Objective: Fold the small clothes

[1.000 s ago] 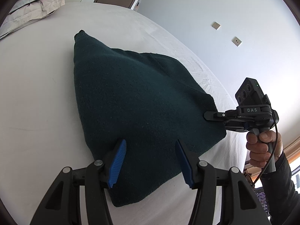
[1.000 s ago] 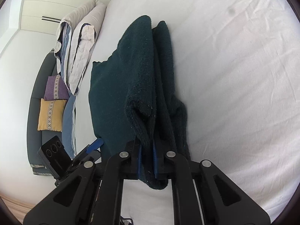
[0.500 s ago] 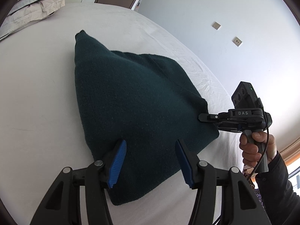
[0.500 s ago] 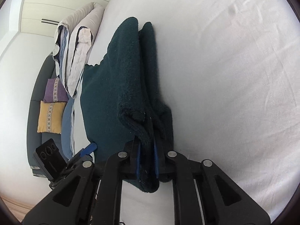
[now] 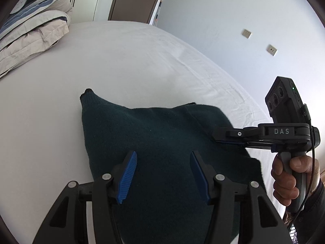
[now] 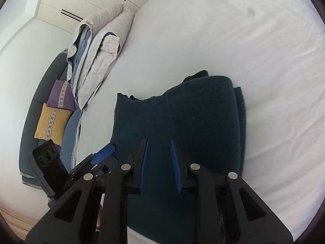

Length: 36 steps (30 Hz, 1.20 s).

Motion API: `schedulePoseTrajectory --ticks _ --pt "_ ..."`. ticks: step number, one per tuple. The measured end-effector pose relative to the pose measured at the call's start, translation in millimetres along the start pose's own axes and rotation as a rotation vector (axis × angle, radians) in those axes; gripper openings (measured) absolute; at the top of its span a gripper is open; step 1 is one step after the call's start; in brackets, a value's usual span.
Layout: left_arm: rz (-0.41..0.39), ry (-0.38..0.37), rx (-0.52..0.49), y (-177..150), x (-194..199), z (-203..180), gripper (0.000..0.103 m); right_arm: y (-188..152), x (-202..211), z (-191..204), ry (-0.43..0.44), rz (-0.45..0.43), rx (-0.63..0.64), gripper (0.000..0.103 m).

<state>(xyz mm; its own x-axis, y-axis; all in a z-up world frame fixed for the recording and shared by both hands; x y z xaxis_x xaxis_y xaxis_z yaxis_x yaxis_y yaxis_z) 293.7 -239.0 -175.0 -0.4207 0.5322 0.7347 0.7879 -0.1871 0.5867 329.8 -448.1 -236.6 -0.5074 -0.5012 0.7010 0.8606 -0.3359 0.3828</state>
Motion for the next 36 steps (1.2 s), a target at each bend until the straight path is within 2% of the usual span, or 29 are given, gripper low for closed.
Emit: schedulePoseTrajectory --ticks 1,2,4,6,9,11,13,15,18,20,22,25,26,29,32,33,36 --pt "0.011 0.016 -0.004 -1 -8 4 0.057 2 -12 -10 -0.035 0.005 0.005 0.019" --pt "0.023 0.028 -0.011 -5 -16 8 0.057 6 -18 -15 -0.019 -0.007 0.007 0.019" --pt "0.015 0.026 -0.015 -8 -24 12 0.059 15 -25 -32 0.028 -0.053 -0.041 0.007" --pt "0.001 0.010 0.002 -8 -27 15 0.059 19 -25 -44 0.071 -0.065 -0.083 0.000" --pt "-0.003 0.004 0.010 -8 -29 16 0.059 23 -21 -46 0.039 -0.070 -0.070 0.000" --pt "-0.004 0.014 -0.002 -9 -30 16 0.059 33 -13 -34 0.003 -0.089 -0.046 0.008" --pt "-0.006 0.018 -0.005 -9 -30 16 0.059 49 -6 -14 0.011 -0.120 -0.005 0.009" --pt "-0.004 0.018 -0.002 -8 -31 16 0.059 60 -10 -4 -0.016 -0.113 0.017 0.009" --pt "0.004 0.019 -0.001 -8 -32 16 0.059 62 -43 -31 -0.082 -0.019 -0.031 0.009" --pt "0.014 0.014 0.009 -8 -34 17 0.059 68 -54 -49 -0.043 -0.055 -0.066 0.001" --pt "0.021 0.001 0.019 -7 -37 19 0.059 75 -52 -59 -0.007 -0.093 -0.116 0.000" --pt "0.025 0.005 0.008 -6 -40 21 0.060 75 -40 -64 -0.042 -0.122 -0.127 0.001" --pt "0.025 0.009 0.006 -6 -39 21 0.060 72 -31 -61 -0.050 -0.128 -0.121 0.006" --pt "0.001 0.003 0.034 -5 -25 20 0.059 49 10 -36 0.003 -0.151 -0.060 0.007" --pt "-0.042 -0.024 0.081 -7 7 13 0.057 0 54 -13 0.049 -0.148 0.041 0.007" --pt "-0.056 -0.034 0.077 -10 17 7 0.057 -17 60 -8 0.074 -0.133 0.053 0.007" --pt "-0.088 -0.014 0.026 -33 43 -9 0.057 -61 68 -16 0.078 -0.112 0.055 0.007"
Point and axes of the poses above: each gripper's, at about its wrist camera, not at the fingertips, and x roughly against the way its jaws point, z to its left, y to its top, the point moved 10 cm from there along -x, roughly the way its jaws point, and after that the axes turned 4 degrees about x, right-handed, at the moved point
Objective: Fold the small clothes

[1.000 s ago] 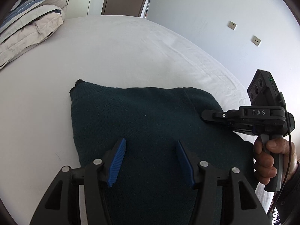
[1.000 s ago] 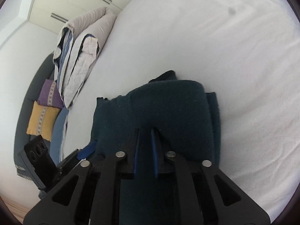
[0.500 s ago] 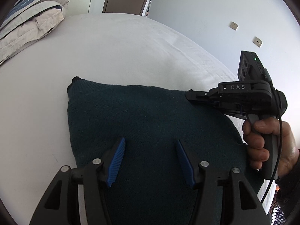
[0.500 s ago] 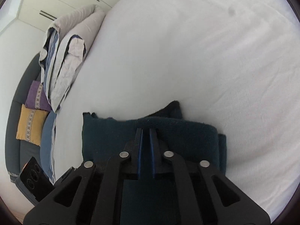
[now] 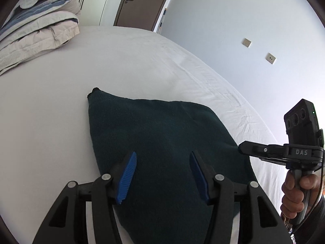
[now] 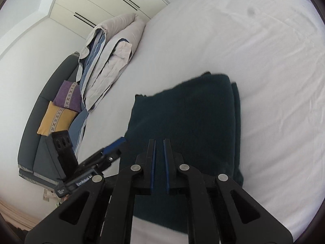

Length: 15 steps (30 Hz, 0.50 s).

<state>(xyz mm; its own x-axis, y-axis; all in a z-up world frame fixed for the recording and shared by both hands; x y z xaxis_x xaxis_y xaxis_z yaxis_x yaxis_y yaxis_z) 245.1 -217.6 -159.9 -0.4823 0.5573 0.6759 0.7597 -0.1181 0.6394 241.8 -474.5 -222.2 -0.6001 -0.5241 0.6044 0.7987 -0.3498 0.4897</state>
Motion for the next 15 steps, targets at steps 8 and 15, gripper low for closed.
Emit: schedulePoseTrajectory --ticks 8,15 --pt "0.053 0.060 -0.061 -49 -9 -4 0.058 -68 -1 -50 -0.017 0.003 -0.076 0.005" --pt "-0.031 0.048 -0.052 -53 27 -15 0.060 -89 17 -25 -0.062 0.017 0.000 0.008"
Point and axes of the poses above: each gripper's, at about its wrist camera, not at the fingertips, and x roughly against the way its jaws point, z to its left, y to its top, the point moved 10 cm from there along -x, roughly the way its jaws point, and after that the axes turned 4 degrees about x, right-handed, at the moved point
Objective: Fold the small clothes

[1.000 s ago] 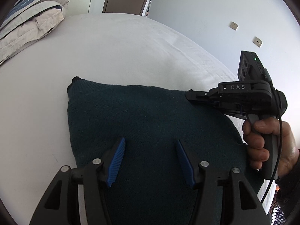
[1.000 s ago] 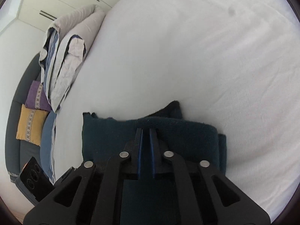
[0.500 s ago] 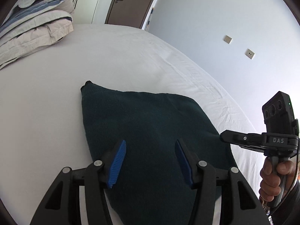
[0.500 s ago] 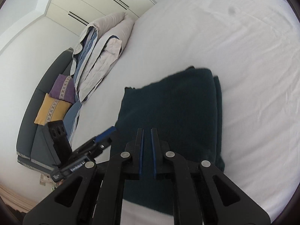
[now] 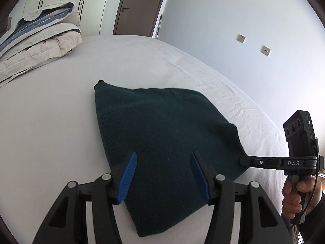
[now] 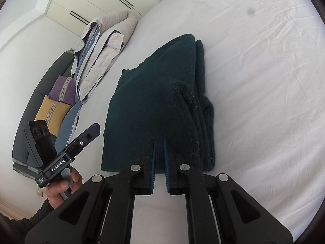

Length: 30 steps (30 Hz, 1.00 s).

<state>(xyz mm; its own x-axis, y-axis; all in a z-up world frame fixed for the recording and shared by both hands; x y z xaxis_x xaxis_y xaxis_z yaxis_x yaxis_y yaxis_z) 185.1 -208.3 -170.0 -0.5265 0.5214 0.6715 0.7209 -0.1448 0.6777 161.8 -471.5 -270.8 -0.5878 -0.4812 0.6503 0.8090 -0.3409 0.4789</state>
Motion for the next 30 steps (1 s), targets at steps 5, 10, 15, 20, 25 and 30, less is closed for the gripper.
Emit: schedulePoseTrajectory --ticks 5,10,15,20,25,30 --pt "0.066 0.003 0.005 -27 -17 3 0.059 -17 -2 -14 0.015 0.006 -0.036 0.007" --pt "-0.062 0.022 0.020 2 19 6 0.072 7 36 -2 -0.127 -0.085 0.085 0.011" --pt "-0.063 0.052 0.112 19 14 38 0.088 48 49 -14 -0.182 -0.151 0.046 0.070" --pt "0.026 0.003 0.250 20 -11 67 0.088 84 17 -21 -0.110 -0.093 -0.007 0.070" --pt "0.131 -0.046 0.378 20 -46 82 0.086 100 -37 -37 -0.037 0.037 -0.083 0.067" --pt "0.202 -0.108 0.417 17 -69 66 0.064 105 -81 -31 -0.086 0.106 -0.032 0.051"
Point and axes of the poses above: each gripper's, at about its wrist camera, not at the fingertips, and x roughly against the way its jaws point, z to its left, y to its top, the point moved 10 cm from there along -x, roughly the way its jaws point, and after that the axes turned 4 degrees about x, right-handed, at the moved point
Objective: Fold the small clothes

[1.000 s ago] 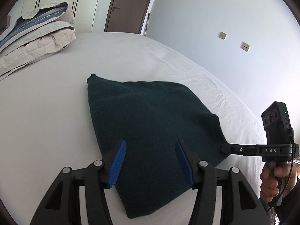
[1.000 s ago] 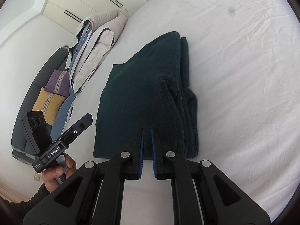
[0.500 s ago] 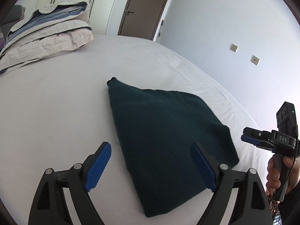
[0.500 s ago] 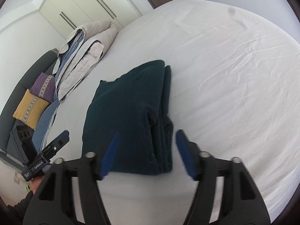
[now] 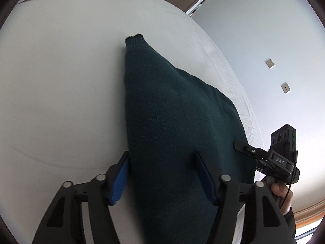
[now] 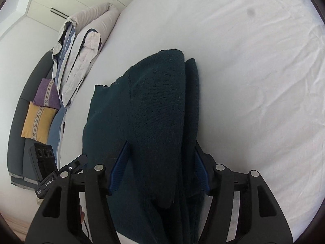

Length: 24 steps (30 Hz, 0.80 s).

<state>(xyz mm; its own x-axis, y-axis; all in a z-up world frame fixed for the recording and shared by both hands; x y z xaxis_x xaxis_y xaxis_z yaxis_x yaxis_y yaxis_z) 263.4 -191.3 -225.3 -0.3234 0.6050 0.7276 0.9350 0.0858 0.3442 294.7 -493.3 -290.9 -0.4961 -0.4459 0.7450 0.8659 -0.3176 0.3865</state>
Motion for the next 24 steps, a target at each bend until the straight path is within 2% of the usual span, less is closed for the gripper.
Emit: schedulePoseTrajectory --ticks 1,3,6,9,13,20,24 --pt "-0.005 0.012 -0.006 0 -2 -2 0.063 2 -6 1 -0.024 0.011 0.011 0.043" --pt "-0.003 0.033 -0.026 1 -7 -5 0.060 5 -13 3 -0.047 0.027 0.025 0.036" --pt "0.004 0.061 -0.058 1 -10 -8 0.052 4 -15 8 -0.122 0.025 0.085 0.031" --pt "0.004 0.106 -0.127 1 -7 -14 0.041 3 -14 19 -0.239 -0.003 0.173 0.026" --pt "-0.007 0.146 -0.196 -4 10 -22 0.036 1 -5 49 -0.378 -0.057 0.295 0.023" --pt "-0.074 0.167 -0.218 -20 78 -12 0.036 -24 15 132 -0.347 -0.119 0.403 0.022" --pt "-0.109 0.186 -0.229 -37 129 2 0.036 -47 17 189 -0.282 -0.127 0.447 0.022"
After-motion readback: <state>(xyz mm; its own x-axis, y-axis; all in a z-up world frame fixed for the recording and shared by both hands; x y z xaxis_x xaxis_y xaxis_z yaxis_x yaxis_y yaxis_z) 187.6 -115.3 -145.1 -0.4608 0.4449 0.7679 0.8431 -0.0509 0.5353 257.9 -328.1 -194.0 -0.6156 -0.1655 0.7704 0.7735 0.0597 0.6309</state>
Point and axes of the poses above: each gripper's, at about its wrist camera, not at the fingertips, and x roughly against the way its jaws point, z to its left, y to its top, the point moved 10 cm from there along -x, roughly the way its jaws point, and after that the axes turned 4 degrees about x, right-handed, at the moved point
